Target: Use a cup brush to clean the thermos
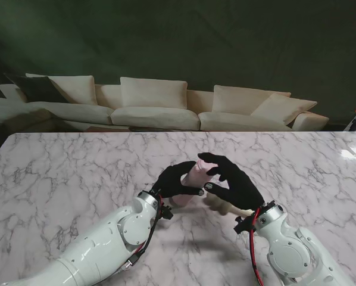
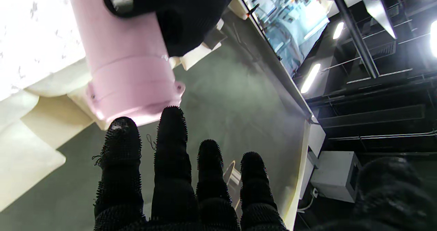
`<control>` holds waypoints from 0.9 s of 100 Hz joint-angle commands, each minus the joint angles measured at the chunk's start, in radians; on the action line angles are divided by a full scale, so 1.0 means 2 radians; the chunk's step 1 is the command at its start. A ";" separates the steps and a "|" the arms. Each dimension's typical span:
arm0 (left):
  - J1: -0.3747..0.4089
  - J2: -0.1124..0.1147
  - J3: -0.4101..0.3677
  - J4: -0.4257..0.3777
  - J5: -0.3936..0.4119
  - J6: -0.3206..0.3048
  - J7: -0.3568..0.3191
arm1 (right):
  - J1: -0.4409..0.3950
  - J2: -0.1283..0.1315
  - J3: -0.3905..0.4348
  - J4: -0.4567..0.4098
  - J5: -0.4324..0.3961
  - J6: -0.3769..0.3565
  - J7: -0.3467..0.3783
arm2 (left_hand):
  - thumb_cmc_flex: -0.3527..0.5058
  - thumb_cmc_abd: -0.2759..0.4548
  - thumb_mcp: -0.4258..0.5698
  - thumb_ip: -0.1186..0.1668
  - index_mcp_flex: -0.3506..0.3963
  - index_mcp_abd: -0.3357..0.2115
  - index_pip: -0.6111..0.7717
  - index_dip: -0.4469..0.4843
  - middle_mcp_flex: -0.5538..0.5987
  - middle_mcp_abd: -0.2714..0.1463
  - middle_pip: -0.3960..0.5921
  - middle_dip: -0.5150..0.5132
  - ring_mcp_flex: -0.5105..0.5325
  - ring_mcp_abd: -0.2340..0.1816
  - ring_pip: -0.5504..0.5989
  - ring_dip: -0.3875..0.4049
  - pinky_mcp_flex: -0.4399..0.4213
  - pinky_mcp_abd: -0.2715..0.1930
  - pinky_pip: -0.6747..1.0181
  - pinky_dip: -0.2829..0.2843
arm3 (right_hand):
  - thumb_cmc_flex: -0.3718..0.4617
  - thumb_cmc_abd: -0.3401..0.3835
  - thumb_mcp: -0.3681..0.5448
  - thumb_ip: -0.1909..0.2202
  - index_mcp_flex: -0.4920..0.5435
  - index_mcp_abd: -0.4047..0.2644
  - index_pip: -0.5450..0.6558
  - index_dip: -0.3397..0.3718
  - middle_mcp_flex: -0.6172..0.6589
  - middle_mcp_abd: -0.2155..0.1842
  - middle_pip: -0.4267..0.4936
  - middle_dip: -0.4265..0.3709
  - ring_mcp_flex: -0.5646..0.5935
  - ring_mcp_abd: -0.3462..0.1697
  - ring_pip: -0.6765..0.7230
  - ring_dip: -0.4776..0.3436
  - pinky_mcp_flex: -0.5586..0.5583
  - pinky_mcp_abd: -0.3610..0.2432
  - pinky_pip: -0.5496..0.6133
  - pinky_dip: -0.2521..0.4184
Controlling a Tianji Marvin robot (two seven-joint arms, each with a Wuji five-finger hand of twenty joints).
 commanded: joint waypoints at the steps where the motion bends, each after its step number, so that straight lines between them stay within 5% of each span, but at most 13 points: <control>1: 0.000 -0.004 -0.001 0.001 -0.001 -0.004 -0.001 | -0.009 -0.003 0.005 0.001 -0.006 -0.001 -0.011 | 0.078 0.171 0.065 0.024 0.083 -0.145 0.062 0.006 -0.016 -0.023 0.000 -0.003 -0.012 -0.010 -0.008 -0.003 -0.009 -0.012 -0.009 0.011 | 0.014 0.019 -0.011 0.016 0.001 -0.017 0.007 0.011 0.006 -0.009 0.002 0.005 -0.010 -0.014 0.022 0.017 0.001 -0.013 0.017 0.014; 57: -0.019 -0.030 0.019 0.045 -0.035 -0.022 0.006 | -0.027 -0.011 0.031 0.011 -0.018 0.003 -0.053 | 0.068 0.178 0.060 0.019 0.081 -0.158 0.062 -0.009 -0.045 -0.037 -0.009 -0.013 -0.030 -0.024 -0.019 -0.010 -0.024 -0.018 -0.032 0.005 | 0.015 0.024 -0.014 0.016 -0.001 -0.019 0.016 0.012 0.001 -0.011 0.007 0.007 -0.028 -0.019 0.027 0.019 -0.010 -0.014 0.013 0.018; 90: -0.005 -0.019 0.009 0.035 -0.026 -0.017 0.002 | -0.027 -0.011 0.030 0.012 -0.020 0.003 -0.056 | 0.070 0.175 0.061 0.020 0.082 -0.154 0.063 -0.011 -0.043 -0.034 -0.007 -0.016 -0.027 -0.022 -0.020 -0.012 -0.023 -0.016 -0.035 0.006 | 0.016 0.027 -0.017 0.016 -0.004 -0.018 0.016 0.011 -0.002 -0.011 0.007 0.007 -0.033 -0.020 0.025 0.018 -0.016 -0.012 0.009 0.018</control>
